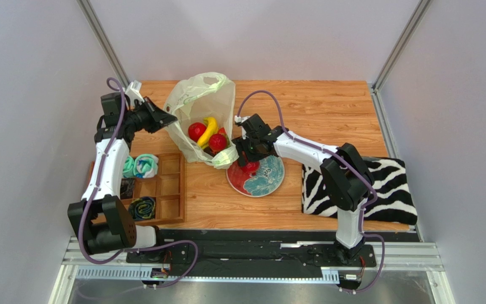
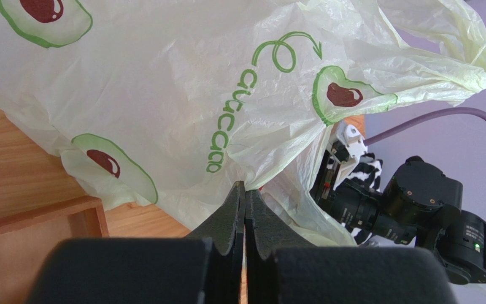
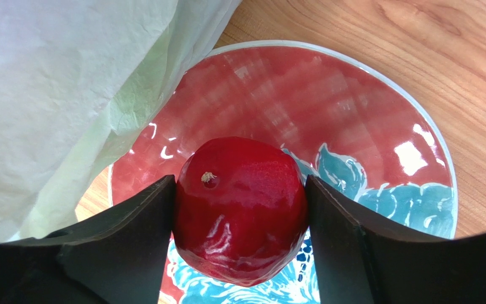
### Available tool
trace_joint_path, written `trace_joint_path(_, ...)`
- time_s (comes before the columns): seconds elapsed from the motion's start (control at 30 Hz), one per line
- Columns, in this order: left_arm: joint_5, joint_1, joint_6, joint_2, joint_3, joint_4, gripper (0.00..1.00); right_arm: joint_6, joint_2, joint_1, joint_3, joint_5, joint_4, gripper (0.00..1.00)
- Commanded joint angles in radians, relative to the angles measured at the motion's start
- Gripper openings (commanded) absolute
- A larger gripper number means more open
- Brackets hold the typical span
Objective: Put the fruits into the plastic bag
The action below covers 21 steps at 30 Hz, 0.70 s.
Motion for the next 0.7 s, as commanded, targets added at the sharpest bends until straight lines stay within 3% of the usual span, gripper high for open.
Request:
trace_joint_path(0.0, 0.009, 0.011, 0.02, -0.003, 0.029, 0.009, 0.0, -0.017, 0.01, 0.006, 0.006, 0.013, -0.001, 0.66)
trace_joint_path(0.07, 0.009, 0.01, 0.02, 0.0, 0.029, 0.011, 0.0, -0.02, 0.01, 0.007, 0.006, 0.013, -0.003, 0.56)
trace_joint_path(0.27, 0.006, 0.01, 0.022, -0.002, 0.031, 0.009, 0.0, -0.025, -0.008, 0.007, -0.002, 0.033, -0.008, 0.43)
trace_joint_path(0.67, 0.011, 0.01, 0.025, -0.002, 0.028, 0.009, 0.0, -0.039, -0.203, -0.068, -0.043, 0.177, -0.053, 0.38)
